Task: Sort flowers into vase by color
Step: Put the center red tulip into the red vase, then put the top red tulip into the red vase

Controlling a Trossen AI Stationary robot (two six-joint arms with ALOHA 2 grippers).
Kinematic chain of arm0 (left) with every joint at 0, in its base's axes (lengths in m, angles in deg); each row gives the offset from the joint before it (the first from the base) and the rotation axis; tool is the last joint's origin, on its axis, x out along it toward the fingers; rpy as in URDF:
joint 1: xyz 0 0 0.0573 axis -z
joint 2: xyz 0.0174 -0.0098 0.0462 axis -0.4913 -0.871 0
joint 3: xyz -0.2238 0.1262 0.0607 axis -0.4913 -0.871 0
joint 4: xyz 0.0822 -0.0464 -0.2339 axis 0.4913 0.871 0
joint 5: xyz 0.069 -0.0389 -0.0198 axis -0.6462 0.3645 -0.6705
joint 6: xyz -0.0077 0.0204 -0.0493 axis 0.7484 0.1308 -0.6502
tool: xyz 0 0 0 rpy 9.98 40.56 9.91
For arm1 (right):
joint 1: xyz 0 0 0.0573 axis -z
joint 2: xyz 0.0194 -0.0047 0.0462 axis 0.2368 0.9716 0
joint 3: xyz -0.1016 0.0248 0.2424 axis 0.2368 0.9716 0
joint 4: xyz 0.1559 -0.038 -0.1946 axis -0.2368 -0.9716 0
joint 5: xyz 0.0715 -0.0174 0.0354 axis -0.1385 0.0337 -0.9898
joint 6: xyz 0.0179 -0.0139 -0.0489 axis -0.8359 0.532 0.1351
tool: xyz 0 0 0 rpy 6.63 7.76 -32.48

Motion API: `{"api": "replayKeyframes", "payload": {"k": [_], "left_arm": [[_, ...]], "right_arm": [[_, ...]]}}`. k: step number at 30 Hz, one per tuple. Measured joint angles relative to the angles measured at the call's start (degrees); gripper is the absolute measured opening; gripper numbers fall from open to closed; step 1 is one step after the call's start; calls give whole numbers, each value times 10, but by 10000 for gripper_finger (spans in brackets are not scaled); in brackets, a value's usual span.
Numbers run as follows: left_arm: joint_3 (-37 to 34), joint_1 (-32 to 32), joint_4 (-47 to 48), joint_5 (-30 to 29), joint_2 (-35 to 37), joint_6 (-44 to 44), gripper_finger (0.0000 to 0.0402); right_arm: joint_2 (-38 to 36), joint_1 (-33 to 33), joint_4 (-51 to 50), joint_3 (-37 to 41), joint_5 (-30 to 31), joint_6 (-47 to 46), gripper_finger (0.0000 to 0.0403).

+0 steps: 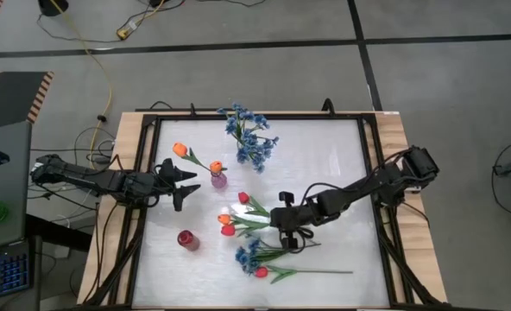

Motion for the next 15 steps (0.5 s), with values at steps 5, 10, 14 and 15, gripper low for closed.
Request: {"api": "replayKeyframes", "payload": {"k": [5, 10, 14, 15], "left_arm": [[0, 0, 0, 0, 0, 0, 210], [0, 0, 0, 0, 0, 0, 210], [0, 0, 0, 0, 0, 0, 210], [0, 0, 0, 0, 0, 0, 210]], "right_arm": [[0, 3, 0, 0, -19, 0, 99], [0, 3, -5, 0, -19, 0, 128], [0, 15, -14, 0, -19, -5, 140], [0, 19, -17, 0, -19, -7, 141]]}}
